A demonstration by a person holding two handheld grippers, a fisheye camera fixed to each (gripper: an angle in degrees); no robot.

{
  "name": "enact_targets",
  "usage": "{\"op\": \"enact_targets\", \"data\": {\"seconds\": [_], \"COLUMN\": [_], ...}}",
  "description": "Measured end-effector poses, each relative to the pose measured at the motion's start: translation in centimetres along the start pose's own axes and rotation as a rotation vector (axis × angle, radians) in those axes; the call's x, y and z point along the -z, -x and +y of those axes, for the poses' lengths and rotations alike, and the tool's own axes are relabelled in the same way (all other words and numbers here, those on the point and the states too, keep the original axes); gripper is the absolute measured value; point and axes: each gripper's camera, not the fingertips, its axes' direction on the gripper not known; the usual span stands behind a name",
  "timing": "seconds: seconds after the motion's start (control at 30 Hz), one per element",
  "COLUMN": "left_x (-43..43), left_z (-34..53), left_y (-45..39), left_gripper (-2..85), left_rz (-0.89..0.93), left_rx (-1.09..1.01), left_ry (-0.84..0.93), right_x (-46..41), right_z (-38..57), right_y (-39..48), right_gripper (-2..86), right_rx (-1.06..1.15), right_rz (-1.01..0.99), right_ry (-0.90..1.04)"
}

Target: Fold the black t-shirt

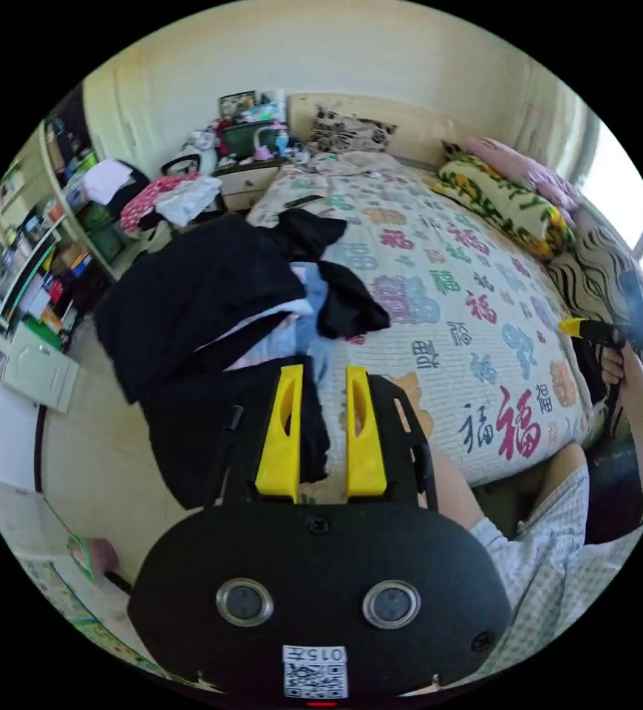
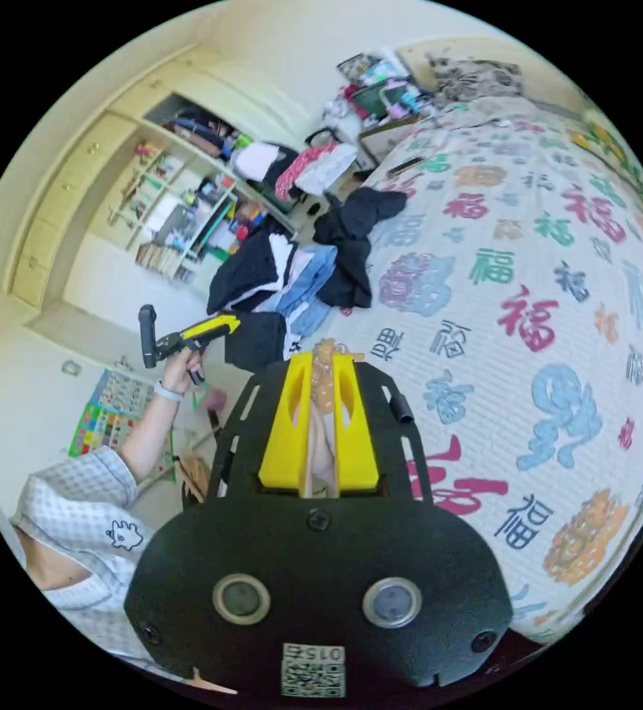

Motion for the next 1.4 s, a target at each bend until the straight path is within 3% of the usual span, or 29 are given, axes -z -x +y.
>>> {"op": "enact_targets", "data": {"seconds": [0.13, 0.3, 0.43, 0.77, 0.97, 1.1, 1.2, 1.27, 1.33, 1.4], "left_x": [3.6, 1.9, 2.2, 6.4, 14.0, 18.9, 22.9, 25.3, 27.0, 27.1], "left_z": [5.6, 10.9, 15.8, 19.9, 21.7, 19.8, 17.8, 17.3, 18.8, 21.2], "left_y": [11.1, 18.4, 22.2, 22.7, 18.5, 9.4, -0.8, -8.5, -19.2, -25.9], "left_gripper": [11.4, 11.1, 10.4, 0.2, -0.3, -0.3, -0.3, -0.2, -0.2, -0.2], "left_rz": [-0.029, -0.05, 0.056, 0.118, 0.472, 0.621, 0.591, 0.42, 0.071, -0.171], "left_rx": [0.178, 0.334, 0.448, 0.363, 0.292, 0.051, -0.244, -0.495, -0.832, -1.042], "left_ry": [-0.023, 0.102, -0.017, -0.05, -0.308, -0.359, -0.38, -0.372, -0.396, -0.45], "right_x": [-4.7, -6.3, -8.1, -11.7, -14.6, -14.9, -14.3, -12.4, -9.2, -6.8], "right_z": [-9.9, -15.7, -17.6, -16.5, -10.8, -4.4, 0.1, 2.6, 6.0, 8.7], "right_y": [10.4, 21.2, 27.6, 30.8, 25.6, 20.3, 17.8, 16.2, 13.6, 11.3], "right_gripper": [5.8, 6.0, 6.2, 6.5, 9.1, 11.7, 12.1, 10.1, 4.6, 2.3], "right_rx": [0.1, 0.163, 0.231, 0.273, 0.307, 0.303, 0.303, 0.28, 0.212, 0.136], "right_rz": [0.28, 0.264, 0.324, 0.249, 0.127, -0.075, -0.113, -0.121, -0.13, -0.122], "right_ry": [0.209, 0.173, 0.186, 0.224, 0.311, 0.246, 0.166, 0.039, -0.125, -0.239]}}
